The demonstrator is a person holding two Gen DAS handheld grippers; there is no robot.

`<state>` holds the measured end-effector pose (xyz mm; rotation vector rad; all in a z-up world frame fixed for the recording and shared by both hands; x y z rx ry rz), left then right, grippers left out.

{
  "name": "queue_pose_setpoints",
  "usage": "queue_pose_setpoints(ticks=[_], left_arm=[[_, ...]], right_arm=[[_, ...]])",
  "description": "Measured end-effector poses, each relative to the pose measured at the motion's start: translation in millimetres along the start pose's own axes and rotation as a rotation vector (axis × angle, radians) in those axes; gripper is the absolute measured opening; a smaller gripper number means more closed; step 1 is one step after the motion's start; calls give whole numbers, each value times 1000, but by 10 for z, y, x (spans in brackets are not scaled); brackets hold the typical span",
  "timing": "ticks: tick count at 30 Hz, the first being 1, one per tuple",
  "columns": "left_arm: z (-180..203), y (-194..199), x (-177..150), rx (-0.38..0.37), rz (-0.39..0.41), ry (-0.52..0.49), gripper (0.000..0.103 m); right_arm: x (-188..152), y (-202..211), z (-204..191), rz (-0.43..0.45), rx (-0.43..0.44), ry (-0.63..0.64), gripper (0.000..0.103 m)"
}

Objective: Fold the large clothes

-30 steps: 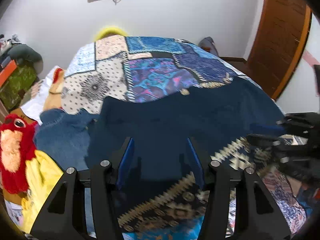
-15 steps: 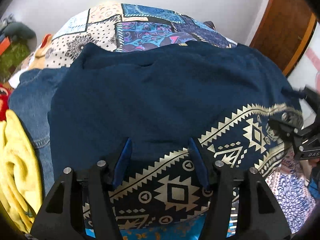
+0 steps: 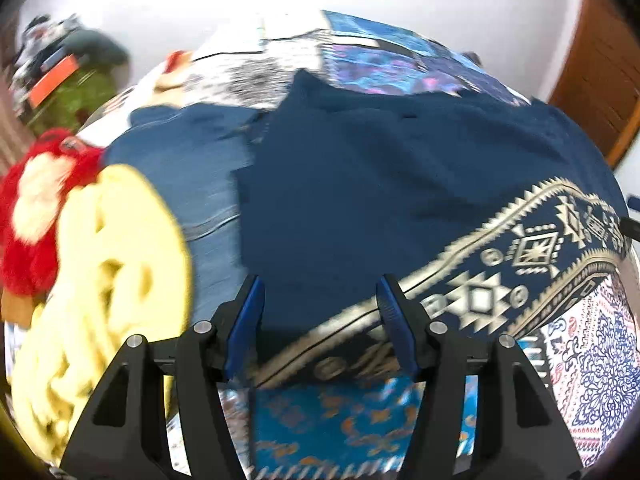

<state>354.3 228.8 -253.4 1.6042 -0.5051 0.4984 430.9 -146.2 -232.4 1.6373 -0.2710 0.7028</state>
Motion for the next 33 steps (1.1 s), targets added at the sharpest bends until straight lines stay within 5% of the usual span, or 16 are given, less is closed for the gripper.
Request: queue_pose_setpoints(ticks=[5,12,16,21,29,33], left_arm=[[-328,255,-219,-5,56,165,59],[-236,246,-543,-300,9,349,59],[-14,53,-594,-481,-8,422,59],[25,-167,-525,-608,30,511,59],[-186,-598,-507,-682,88,686,59],[-199,-568,-380,-619,135,707,59]], right_arm=[[2,168,55,14,-32,-18,96],[50,438,-247,88,40,12,97],[31,280,-478,37,97,11,97],[-33,-143,-602,-69,103,16,97],[-45,-305,-529,-102,129,0,99],[-34,-327,-500,-100,142,-23,99]])
Point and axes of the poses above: each gripper's, at about its wrist camera, not at the fingertips, and y roughly against the way its jaws point, z to its right, x to its top, the point moved 1 cm from there along -y, roughly the way its jaws point, and after that the axes turned 12 degrees about -y, right-handed, at the moved point
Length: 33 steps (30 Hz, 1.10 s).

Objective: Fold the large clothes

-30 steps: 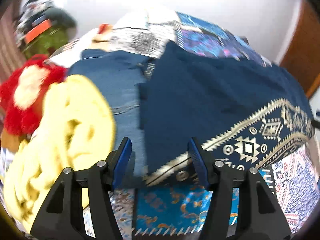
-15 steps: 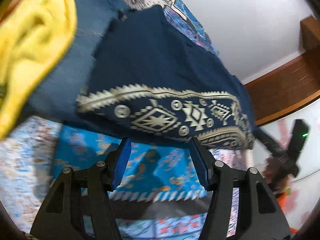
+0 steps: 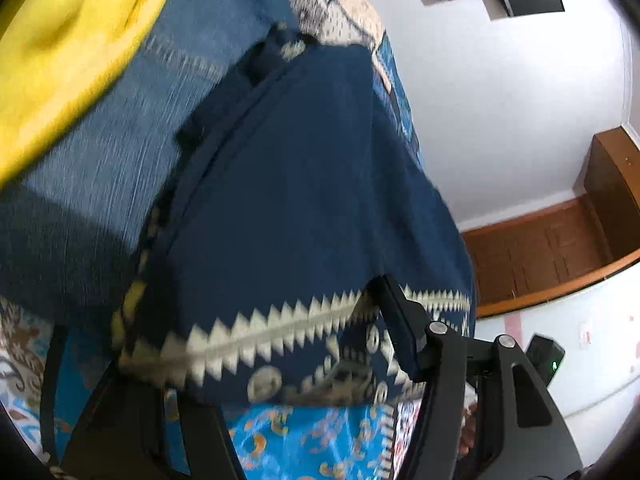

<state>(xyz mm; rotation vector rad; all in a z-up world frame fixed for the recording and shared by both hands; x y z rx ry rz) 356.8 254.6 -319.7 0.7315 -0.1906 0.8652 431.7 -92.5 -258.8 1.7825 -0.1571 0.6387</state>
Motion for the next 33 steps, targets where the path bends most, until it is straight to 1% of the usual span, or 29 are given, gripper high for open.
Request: queue_pose_setpoints(ticks=[3,4,5,7,9,11,14,16,18,19,20,21,23,25,27,28,31,33], left_arm=[[141,-18,104,90,47,-60,45],[200,-26,140,130,63,-92,31],[279,-35,185,169,75,-138,24],[430,-4,249,214,104,-192,18],[547,150,296,239,141,-249,17],[809,270,368,268,188,-323,15],[1171,381,454,285,239,-409,14],[1385,443,511,294,266,-470,14],[1649,448,562,292,281,-536,14],[1760,437,596,289,277,-566,14],[1921,373,587,299,263,-616,14],[1981,370,592,313,255,-649,14],[2206,242,507,344,231,-740,14],[2424,90,437,349,211,-811,14],[2658,-81,362,344,191,-876,14],[2768,-156,312,345,187,-904,14],[3063,-390,134,328,155,-971,14],[3214,-569,-42,301,117,-1022,14]], right_arm=[[9,8,-16,-2,-10,7,100],[22,20,-27,-6,-13,10,100],[39,38,-37,-8,-14,10,100],[84,90,-49,-5,-14,8,99],[175,168,-76,15,-17,0,99],[267,239,-122,44,-7,-14,99],[407,263,-272,85,4,-30,99],[451,187,-396,91,-2,-29,99],[445,81,-509,72,6,-13,99],[424,-5,-570,54,3,-3,99],[403,-91,-609,41,-8,5,99],[367,-190,-634,24,-18,12,100],[315,-296,-635,1,-21,18,100],[290,-270,-600,-12,-7,43,100],[262,-133,-490,-62,32,66,99],[248,-62,-423,-52,35,57,99],[173,337,-36,32,20,-4,99],[97,583,344,60,-34,-71,99]])
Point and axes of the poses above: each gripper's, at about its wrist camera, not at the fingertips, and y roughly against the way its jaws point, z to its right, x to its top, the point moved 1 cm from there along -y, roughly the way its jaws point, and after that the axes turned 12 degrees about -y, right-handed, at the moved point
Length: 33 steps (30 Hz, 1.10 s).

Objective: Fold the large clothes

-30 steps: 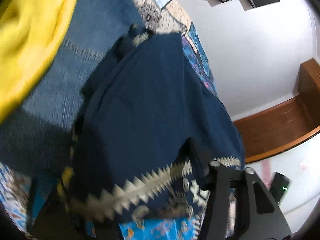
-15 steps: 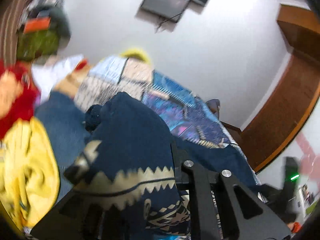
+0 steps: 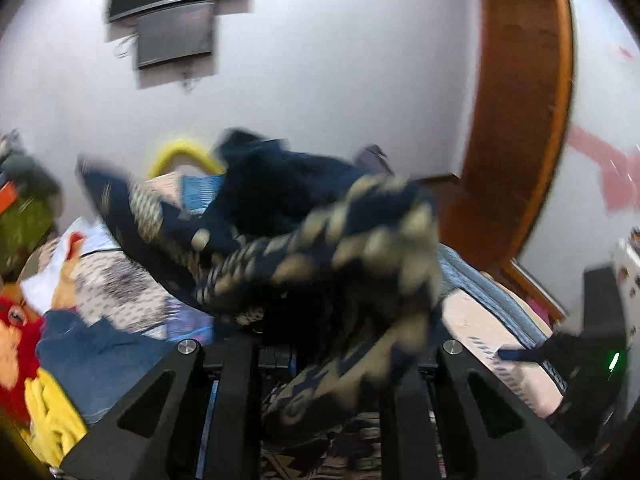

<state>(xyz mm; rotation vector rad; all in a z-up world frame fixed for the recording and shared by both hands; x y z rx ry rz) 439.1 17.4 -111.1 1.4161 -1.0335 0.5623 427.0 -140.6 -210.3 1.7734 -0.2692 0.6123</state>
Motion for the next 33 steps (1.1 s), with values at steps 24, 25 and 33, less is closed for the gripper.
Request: queue_pose_setpoints(ticks=[24,25,33], left_arm=[[846,377,-532,-332,-198,-203,62],[790,422,-517,-314,-190,-196,65],[27,236,-591,-196,-221,-47,73]], right_arm=[[-128,1190,1063,149,-36,-215,99],[-76,1189,1001,155,-19,-207,99],[217,719,449,118,96,-152,99]])
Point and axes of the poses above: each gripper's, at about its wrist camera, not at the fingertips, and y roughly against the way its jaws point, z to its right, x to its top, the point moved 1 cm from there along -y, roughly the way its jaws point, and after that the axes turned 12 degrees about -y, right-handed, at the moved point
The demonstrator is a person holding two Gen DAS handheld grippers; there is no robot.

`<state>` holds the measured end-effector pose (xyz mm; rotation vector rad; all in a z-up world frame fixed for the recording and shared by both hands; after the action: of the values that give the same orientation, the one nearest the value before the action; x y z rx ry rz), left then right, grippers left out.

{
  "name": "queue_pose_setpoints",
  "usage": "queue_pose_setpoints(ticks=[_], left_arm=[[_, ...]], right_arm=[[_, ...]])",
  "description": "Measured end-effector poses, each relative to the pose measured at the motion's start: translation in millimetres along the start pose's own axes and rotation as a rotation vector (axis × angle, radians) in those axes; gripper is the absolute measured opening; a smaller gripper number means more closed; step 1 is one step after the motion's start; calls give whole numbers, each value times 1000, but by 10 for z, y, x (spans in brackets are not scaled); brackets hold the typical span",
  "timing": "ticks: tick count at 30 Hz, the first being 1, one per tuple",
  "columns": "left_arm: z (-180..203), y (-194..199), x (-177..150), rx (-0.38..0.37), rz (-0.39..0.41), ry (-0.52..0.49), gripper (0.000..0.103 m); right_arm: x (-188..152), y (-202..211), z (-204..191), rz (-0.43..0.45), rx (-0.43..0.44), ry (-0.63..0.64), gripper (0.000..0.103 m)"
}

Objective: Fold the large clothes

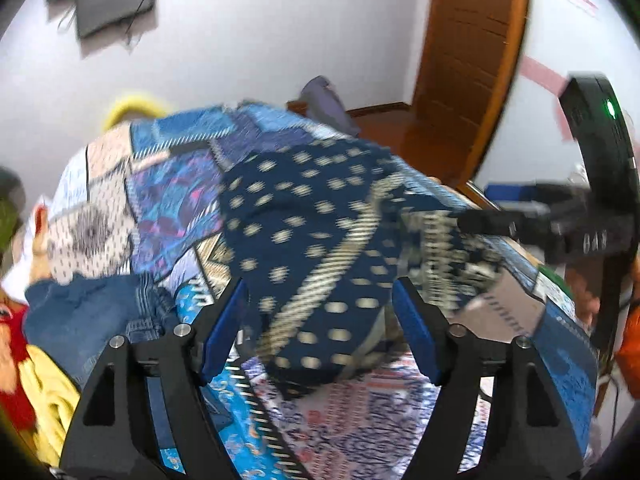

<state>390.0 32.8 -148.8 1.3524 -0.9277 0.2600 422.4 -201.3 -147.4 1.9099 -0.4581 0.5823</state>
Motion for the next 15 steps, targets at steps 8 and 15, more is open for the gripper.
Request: queue_pose_setpoints(ticks=[8,15], left_arm=[[-273,-464,-391,-84,-73,125,80],[-262,-374,-611,-76,-82,125,80]], right_arm=[[-231,-800,239,-195,-39,-92,99],[-395,-700,738,-221,-22,-182,99]])
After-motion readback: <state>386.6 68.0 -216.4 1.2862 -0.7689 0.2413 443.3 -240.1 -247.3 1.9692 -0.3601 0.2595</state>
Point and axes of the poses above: each gripper's, at about its wrist camera, not at the fingertips, and y roughly against the way its jaws point, z to its right, x to its top, the point moved 1 cm from there along -y, roughly the way its jaws point, and after that the axes turned 12 degrees about -y, right-handed, at the moved point
